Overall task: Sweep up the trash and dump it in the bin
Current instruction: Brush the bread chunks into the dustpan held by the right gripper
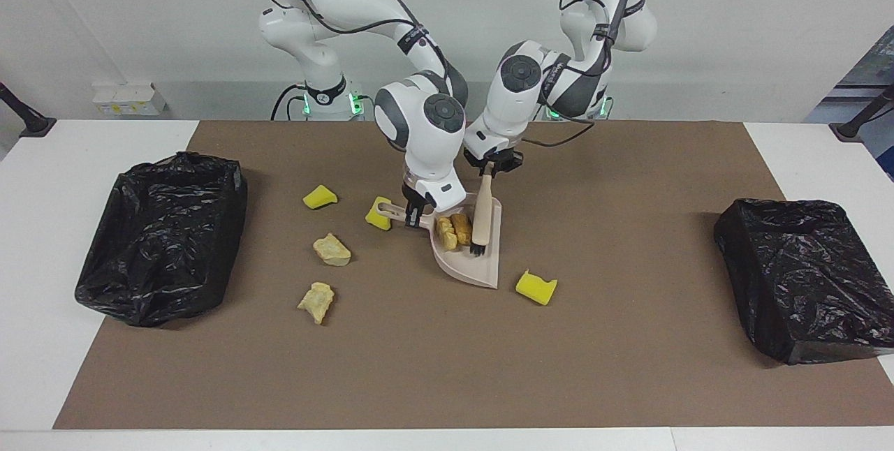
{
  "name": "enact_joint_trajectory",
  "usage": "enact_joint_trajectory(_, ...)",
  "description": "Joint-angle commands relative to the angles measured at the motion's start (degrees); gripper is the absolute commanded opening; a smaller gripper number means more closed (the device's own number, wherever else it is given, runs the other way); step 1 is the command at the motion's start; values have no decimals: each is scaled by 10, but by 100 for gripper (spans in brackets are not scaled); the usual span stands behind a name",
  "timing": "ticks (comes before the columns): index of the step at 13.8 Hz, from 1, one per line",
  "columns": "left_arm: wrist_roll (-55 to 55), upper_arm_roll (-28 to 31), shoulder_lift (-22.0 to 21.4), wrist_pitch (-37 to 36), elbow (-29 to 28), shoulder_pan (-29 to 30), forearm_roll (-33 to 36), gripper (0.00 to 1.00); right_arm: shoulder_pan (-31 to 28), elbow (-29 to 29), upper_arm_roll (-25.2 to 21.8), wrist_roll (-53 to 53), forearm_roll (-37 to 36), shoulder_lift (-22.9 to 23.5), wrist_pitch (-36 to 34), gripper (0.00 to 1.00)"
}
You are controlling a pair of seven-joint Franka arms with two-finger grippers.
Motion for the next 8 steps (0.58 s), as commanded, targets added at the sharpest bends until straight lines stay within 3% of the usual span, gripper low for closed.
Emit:
enact_joint_trajectory(1,84,-3,3,-12,5,62,26,0,-6,-21,3,-11,-10,-12,13,0)
enact_joint_trajectory(4,209,-3,23,11,18,118,75,0,-6,-21,2,-11,-10,-11,13,0)
enact_joint_trajectory(8,258,-3,111,24,87,158,131,0,-9,-21,2,-10,-10,-10,14,0)
